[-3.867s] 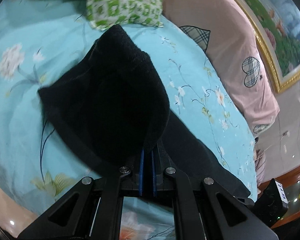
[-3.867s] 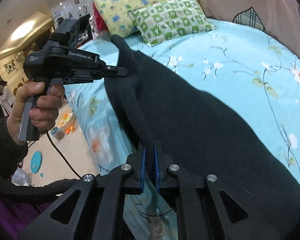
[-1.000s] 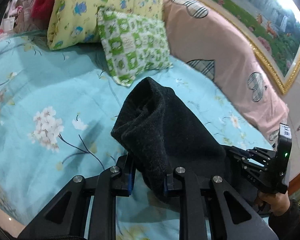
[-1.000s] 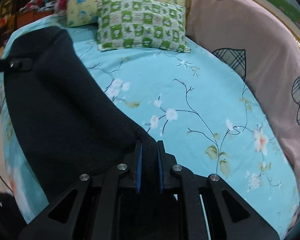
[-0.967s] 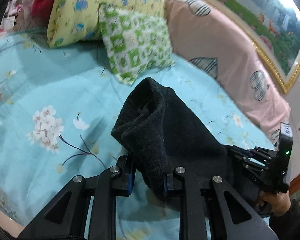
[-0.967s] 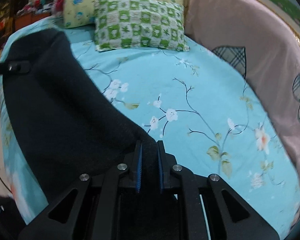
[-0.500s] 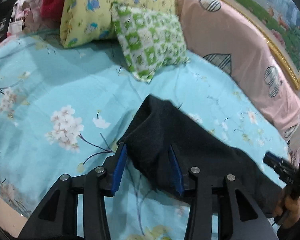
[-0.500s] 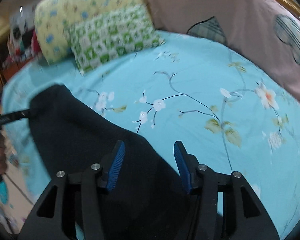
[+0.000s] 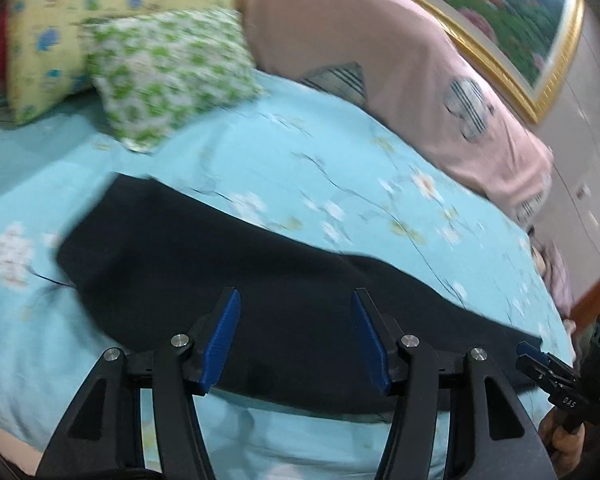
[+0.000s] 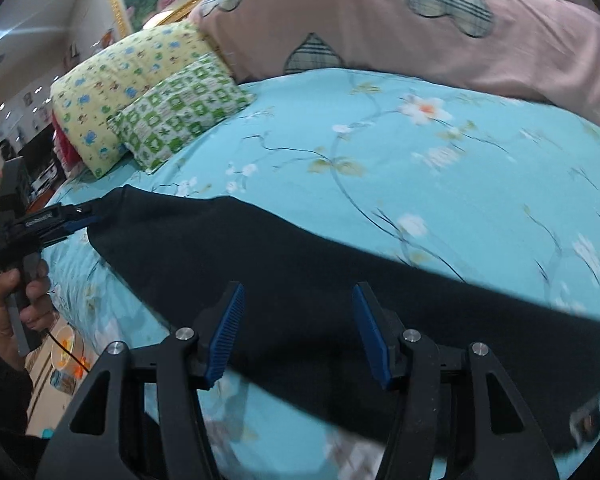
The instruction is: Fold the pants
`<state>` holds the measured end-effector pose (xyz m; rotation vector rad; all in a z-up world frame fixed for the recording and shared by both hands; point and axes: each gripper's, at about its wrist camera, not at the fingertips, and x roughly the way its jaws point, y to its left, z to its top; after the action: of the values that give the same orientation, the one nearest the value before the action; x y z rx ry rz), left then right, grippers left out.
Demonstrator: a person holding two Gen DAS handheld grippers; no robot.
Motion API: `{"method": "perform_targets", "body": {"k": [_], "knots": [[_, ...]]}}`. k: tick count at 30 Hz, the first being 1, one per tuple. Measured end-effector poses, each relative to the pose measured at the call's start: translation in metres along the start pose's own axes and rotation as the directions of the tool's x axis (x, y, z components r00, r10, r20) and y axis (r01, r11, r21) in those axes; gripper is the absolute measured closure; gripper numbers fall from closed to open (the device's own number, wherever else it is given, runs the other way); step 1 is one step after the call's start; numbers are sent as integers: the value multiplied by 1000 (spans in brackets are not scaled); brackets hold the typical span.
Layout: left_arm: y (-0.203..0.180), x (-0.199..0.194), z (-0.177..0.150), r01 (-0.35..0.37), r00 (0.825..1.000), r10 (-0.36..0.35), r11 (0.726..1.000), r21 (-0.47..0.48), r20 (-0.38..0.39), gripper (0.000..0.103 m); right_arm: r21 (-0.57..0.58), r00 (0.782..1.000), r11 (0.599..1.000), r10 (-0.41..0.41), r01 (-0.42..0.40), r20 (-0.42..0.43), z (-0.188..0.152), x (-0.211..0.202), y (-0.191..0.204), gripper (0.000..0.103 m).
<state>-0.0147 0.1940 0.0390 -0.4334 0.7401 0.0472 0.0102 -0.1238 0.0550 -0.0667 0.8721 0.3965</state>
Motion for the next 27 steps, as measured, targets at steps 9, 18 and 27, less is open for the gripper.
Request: {"method": "perform_targets", "body": {"k": [9,18,27], "knots": [[-83,39,-18,122,988,-108,984,131,-113,40,134,997,988,-83,81,8,-51,-57,-41,45],[-164,56,-26,223,967,-179,938,264,-182,37,283,987,947,-159,148,16,-87,-87,-75,44],[-209,70,-37,286,946,-203,888,361,-251,33,405,979,897,-204,177,23,-107,-103,-101,44]]}}
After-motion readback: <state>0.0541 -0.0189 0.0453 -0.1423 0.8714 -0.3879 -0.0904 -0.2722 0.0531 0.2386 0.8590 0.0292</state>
